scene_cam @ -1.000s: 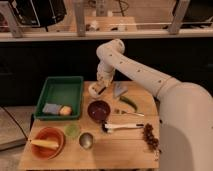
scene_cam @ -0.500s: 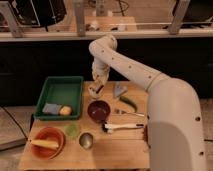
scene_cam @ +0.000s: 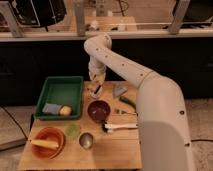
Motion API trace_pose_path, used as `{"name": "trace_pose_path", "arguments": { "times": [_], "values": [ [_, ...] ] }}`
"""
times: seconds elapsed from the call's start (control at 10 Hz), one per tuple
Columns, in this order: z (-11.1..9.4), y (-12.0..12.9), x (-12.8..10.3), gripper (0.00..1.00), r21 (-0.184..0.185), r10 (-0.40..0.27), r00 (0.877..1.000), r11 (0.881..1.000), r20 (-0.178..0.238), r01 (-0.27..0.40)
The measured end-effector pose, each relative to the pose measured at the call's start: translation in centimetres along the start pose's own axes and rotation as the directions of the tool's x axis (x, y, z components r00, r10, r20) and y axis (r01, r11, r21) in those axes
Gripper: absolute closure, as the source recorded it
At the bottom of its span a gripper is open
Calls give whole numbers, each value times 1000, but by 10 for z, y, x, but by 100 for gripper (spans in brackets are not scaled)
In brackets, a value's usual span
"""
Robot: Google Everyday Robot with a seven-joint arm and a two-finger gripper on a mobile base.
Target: Place eraser in paper cup
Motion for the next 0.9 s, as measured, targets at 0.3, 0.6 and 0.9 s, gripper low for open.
{"name": "trace_pose_path", "arguments": {
  "times": [0.3, 0.6, 0.9],
  "values": [
    [6, -2, -4, 100, -14, -30, 999, 999, 25, 30],
    [10, -4, -6, 100, -24, -52, 998, 998, 40, 53],
    [13, -12, -6, 100, -25, -57, 997, 998, 49, 59]
  ]
}}
